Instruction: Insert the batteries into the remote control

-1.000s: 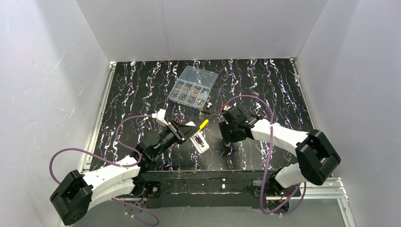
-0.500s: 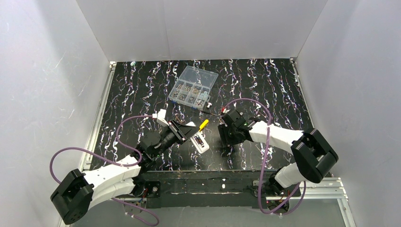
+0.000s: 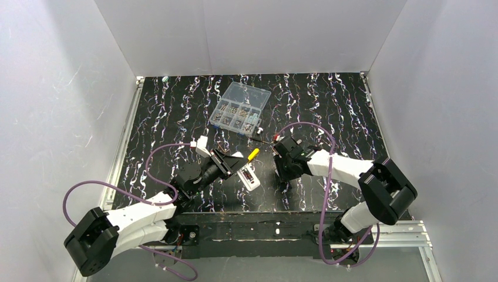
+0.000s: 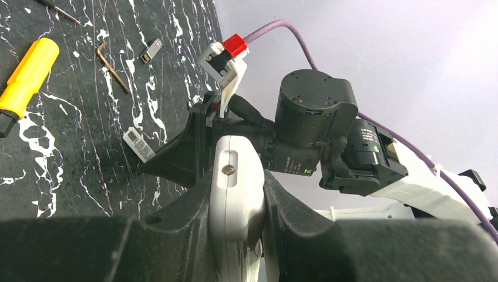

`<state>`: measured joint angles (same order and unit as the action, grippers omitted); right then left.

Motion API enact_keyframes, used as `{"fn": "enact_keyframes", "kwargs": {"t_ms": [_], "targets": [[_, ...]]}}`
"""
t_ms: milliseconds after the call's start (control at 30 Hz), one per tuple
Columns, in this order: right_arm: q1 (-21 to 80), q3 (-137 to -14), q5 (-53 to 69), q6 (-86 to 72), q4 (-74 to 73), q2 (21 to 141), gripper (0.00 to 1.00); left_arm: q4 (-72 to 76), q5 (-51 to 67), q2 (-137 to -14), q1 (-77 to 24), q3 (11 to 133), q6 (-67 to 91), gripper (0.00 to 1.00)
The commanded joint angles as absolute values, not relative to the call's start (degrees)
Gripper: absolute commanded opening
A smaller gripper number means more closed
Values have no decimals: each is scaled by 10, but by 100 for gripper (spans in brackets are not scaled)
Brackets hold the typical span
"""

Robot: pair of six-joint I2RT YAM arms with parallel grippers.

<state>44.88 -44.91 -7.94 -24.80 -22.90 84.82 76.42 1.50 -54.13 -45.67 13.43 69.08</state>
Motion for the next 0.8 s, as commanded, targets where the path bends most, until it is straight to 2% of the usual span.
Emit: {"fn": "enact_keyframes", "kwargs": {"t_ms": [0,333,767], "targets": [[460,-462,-82,-241,-217,864,40,819,16,-539,-458,148,690,0],[461,-462,-86,-241,-229,834,28,817,16,-541,-459,150,691,0],[461,-479,-39,-188,-351,639,27,882,21,-625,-458,164,690,0]]}}
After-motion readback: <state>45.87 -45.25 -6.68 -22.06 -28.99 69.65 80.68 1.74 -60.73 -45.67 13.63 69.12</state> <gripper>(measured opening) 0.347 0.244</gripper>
